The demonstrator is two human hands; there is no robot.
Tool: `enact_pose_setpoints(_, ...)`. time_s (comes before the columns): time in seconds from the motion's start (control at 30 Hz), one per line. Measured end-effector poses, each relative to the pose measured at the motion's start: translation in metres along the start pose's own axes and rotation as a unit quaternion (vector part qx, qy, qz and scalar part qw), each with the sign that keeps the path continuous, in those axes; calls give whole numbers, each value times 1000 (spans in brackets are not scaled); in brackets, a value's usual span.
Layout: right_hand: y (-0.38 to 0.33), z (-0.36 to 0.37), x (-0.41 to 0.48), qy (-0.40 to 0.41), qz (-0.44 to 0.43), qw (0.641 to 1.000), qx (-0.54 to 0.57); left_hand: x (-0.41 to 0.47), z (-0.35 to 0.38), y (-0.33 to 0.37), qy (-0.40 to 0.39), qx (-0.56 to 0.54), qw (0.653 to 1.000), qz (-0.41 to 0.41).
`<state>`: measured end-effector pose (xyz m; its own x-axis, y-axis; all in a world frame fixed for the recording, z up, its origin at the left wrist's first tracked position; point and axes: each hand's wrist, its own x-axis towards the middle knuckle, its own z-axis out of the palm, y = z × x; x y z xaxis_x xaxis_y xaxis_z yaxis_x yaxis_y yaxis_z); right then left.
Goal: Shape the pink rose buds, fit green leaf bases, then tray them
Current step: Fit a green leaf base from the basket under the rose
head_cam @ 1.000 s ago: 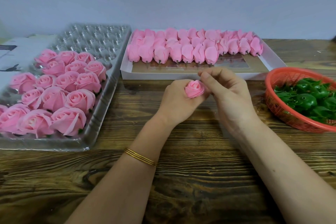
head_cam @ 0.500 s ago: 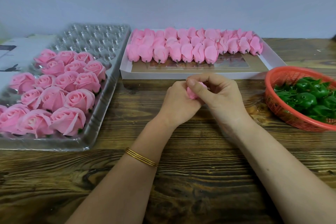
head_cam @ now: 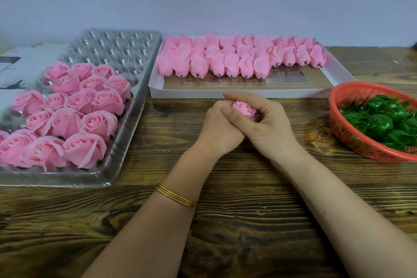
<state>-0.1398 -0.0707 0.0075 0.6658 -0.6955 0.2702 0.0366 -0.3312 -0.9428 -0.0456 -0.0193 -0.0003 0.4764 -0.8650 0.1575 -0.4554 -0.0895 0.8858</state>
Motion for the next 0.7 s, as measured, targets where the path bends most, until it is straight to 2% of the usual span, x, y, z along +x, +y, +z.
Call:
enact_pose_setpoints(0.37,7,-1,1,-46,54,996,-53,0,0,-1,27,-4,1000,-11)
enact_pose_setpoints(0.57,7,-3,1,-67,16,993,-95,2,1,-5,45,-4,999,-8)
enact_pose_setpoints(0.7,6,-7,1,-79,29,991,-106,2,1,-4,39,-16,999,-9)
